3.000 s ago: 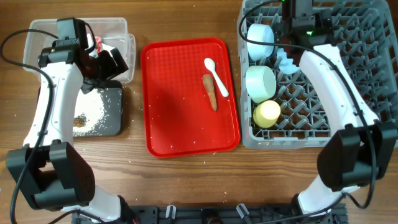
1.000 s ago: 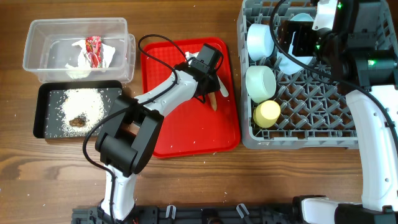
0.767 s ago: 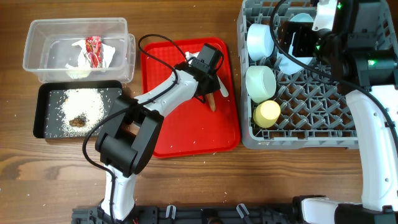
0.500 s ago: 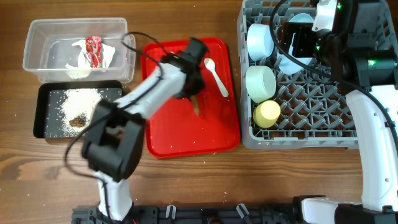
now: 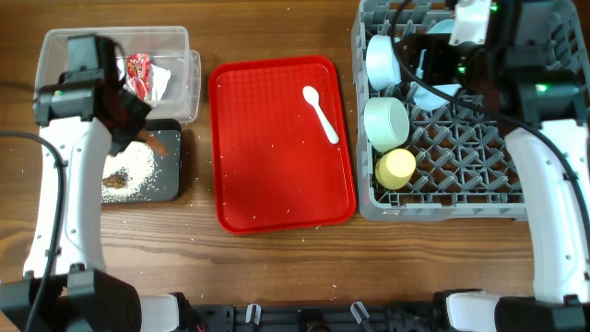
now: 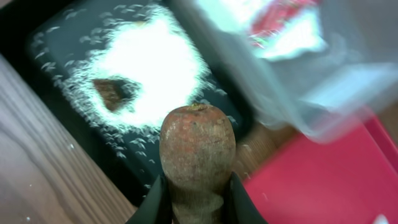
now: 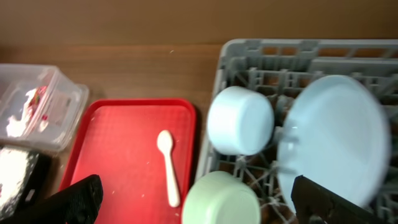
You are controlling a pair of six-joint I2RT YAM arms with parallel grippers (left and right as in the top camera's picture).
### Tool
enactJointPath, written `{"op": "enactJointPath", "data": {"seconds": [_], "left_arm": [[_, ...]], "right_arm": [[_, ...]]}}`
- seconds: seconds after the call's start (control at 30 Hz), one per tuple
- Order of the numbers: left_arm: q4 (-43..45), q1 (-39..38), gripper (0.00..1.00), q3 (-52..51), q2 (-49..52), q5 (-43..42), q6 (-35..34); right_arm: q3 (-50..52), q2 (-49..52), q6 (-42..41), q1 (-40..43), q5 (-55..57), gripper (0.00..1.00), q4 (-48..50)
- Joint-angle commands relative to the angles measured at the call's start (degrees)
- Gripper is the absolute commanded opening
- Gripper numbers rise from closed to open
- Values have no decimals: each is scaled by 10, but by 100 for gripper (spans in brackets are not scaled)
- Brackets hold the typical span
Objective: Sort waste into correct bins and load items into the dishwasher rack
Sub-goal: 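Carry the sweet potato left and drop it onto the black tray, then reach the right gripper to the white spoon and grasp it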
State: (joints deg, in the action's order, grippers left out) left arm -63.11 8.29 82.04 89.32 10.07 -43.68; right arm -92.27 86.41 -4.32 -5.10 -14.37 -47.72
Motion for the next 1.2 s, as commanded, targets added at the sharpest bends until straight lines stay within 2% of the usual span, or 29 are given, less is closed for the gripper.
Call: {"op": "enactJointPath", "data": {"seconds": [0.0, 0.17, 0.27, 0.37, 0.4, 0.43, 0.5, 0.53, 0.57, 0.6, 0.67, 0.73, 0.83, 0.93, 1.0, 1.17], "left_arm": [[60, 55, 4, -86, 25, 24, -79], [222, 81, 4, -198, 66, 24, -78], [269, 81, 4, -219, 91, 28, -78], [288, 81, 11, -219, 122, 27, -78], [289, 81, 16, -219, 130, 27, -78], [289, 81, 28, -219, 136, 27, -78], [289, 81, 34, -219, 141, 28, -78], [289, 81, 42, -219, 141, 32, -78], [289, 82, 44, -219, 140, 36, -77], [289, 84, 55, -218, 138, 36, -75], [277, 93, 61, -210, 127, 36, -75], [237, 101, 61, -192, 103, 35, -73], [212, 99, 55, -182, 56, 6, -11], [212, 82, 57, -182, 6, -79, 87], [212, 58, 61, -182, -22, -96, 149], [218, 3, 77, -182, -52, -96, 165]], "right_arm": [[0, 33, -2, -41, -25, 98, 10], [0, 70, -4, -138, -27, 91, 50], [0, 93, -6, -185, 16, 92, 77], [0, 133, -19, -217, 30, 92, 94], [0, 149, -19, -223, 30, 91, 96], [0, 165, -19, -227, 30, 91, 96], [0, 185, -18, -230, 30, 91, 93], [0, 196, -16, -230, 30, 91, 92], [0, 203, -16, -230, 38, 91, 90], [0, 208, -15, -229, 48, 91, 91], [0, 210, -6, -229, 54, 91, 91], [0, 210, -1, -229, 68, 91, 92], [0, 221, -1, -229, 94, 91, 101], [0, 257, -2, -229, 94, 90, 112], [0, 293, -3, -229, 92, 88, 126], [0, 348, -3, -229, 90, 76, 168]]}}
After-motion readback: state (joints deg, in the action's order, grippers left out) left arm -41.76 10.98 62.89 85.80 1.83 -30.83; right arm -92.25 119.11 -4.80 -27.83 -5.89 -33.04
